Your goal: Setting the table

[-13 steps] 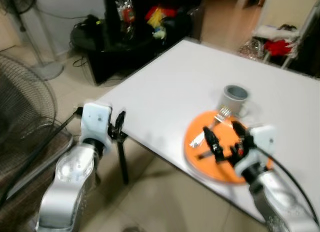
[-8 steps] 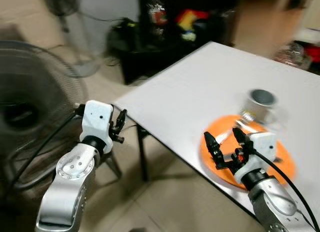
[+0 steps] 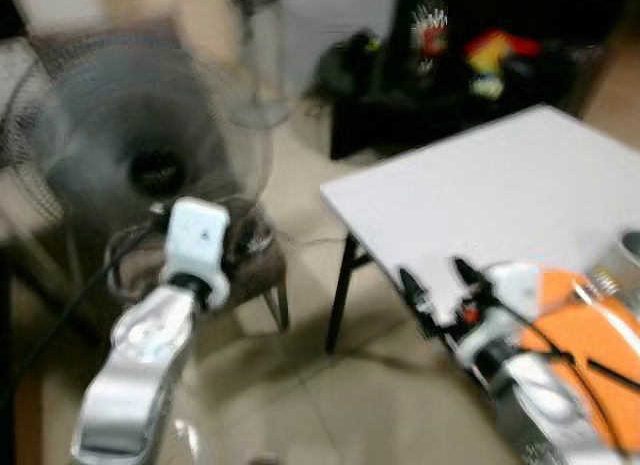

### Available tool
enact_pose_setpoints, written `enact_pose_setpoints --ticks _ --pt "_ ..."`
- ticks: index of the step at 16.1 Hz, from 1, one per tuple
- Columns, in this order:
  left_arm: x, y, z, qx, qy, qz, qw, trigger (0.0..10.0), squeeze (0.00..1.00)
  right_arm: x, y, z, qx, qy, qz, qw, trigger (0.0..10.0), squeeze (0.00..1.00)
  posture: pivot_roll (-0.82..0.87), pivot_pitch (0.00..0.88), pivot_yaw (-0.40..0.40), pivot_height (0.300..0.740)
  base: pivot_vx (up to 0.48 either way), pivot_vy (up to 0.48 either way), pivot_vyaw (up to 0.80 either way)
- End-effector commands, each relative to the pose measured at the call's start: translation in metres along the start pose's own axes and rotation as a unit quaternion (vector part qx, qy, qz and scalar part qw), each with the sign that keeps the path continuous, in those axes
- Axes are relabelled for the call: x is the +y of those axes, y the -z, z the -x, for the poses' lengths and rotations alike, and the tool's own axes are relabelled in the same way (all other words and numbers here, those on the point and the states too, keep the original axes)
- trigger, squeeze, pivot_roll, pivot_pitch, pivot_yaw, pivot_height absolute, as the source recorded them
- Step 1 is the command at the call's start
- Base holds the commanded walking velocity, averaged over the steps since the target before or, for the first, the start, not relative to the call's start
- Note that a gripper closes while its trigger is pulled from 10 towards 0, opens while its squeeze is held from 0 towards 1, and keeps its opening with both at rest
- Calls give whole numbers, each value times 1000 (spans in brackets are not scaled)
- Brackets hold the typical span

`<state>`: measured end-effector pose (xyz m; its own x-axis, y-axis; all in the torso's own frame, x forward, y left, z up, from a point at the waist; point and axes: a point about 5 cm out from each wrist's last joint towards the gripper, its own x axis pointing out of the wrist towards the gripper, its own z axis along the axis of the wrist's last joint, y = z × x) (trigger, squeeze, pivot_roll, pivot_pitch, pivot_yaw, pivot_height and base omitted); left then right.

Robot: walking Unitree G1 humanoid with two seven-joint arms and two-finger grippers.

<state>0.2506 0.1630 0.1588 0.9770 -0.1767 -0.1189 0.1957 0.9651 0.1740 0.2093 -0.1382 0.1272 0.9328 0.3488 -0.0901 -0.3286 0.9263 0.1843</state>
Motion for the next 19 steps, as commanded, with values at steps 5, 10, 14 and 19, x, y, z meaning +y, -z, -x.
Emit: enact_pose_setpoints --ticks 5,10,14,19 --pt "-1 -5 2 -8 3 -5 1000 10000 0 -4 4 2 8 2 -7 1000 10000 0 77 0 -12 740 0 115 800" --pt "-1 -6 4 -10 6 -12 1000 10000 0 -5 4 1 11 -8 5 1000 10000 0 88 0 -23 740 0 310 640" --pt "-1 -7 5 -11 12 -20 1000 10000 0 -8 10 1 18 17 13 1000 10000 0 85 0 -21 740 0 320 0" --pt "0 -11 4 -20 17 -31 999 10000 0 -16 9 0 1 58 45 997 10000 0 88 0 -26 740 0 322 0"
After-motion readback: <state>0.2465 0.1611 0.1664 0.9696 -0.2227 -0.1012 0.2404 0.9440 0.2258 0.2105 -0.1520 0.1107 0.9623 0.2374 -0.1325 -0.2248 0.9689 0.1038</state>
